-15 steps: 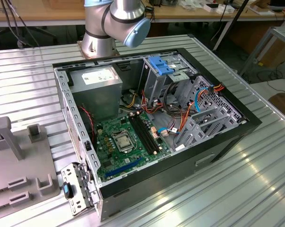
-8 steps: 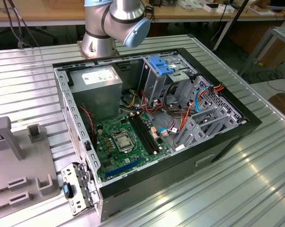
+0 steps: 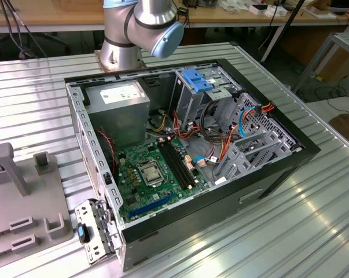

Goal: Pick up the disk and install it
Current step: 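Pick up the disk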

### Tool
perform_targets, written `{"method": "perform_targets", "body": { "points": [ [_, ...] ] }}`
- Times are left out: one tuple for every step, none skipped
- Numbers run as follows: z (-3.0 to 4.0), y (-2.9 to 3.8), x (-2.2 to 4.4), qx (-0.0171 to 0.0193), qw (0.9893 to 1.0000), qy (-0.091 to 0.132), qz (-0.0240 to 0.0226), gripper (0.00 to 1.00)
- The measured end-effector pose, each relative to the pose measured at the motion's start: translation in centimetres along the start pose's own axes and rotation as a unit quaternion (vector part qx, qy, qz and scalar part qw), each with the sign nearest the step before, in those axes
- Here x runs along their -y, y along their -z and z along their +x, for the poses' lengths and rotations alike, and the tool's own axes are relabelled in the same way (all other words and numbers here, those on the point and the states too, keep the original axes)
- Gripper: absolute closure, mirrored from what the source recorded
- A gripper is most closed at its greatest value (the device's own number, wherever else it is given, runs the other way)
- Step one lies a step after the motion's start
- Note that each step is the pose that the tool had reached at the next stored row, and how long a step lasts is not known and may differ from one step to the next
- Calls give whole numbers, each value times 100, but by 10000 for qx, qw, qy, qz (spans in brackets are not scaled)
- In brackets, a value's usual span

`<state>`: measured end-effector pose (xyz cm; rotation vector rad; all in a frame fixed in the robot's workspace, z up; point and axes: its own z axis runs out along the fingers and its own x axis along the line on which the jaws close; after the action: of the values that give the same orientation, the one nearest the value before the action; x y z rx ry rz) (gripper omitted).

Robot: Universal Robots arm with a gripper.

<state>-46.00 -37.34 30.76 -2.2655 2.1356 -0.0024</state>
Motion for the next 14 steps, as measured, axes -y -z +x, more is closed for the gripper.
{"method": "perform_targets", "body": {
  "points": [
    [0, -12, 0, 1, 10000, 0, 0, 22],
    [0, -16, 0, 1, 10000, 0, -1, 22],
    [0, -16, 0, 1, 10000, 0, -1, 28],
    [0, -17, -1, 1, 10000, 0, -2, 35],
    [0, -18, -1, 1, 10000, 0, 0, 41],
    [0, -18, 0, 1, 10000, 0, 0, 41],
    [0, -19, -1, 1, 10000, 0, 0, 41],
    [0, -19, 0, 1, 10000, -1, 0, 41],
    [0, -19, 0, 1, 10000, -3, 0, 41],
    [0, -19, 0, 1, 10000, -3, 0, 43],
    [0, -19, 0, 1, 10000, -4, 0, 43],
    [0, -19, 0, 1, 10000, -4, 0, 43],
    [0, -19, -1, 1, 10000, -4, 0, 50],
    [0, -19, -1, 1, 10000, -4, 0, 50]
  ]
}}
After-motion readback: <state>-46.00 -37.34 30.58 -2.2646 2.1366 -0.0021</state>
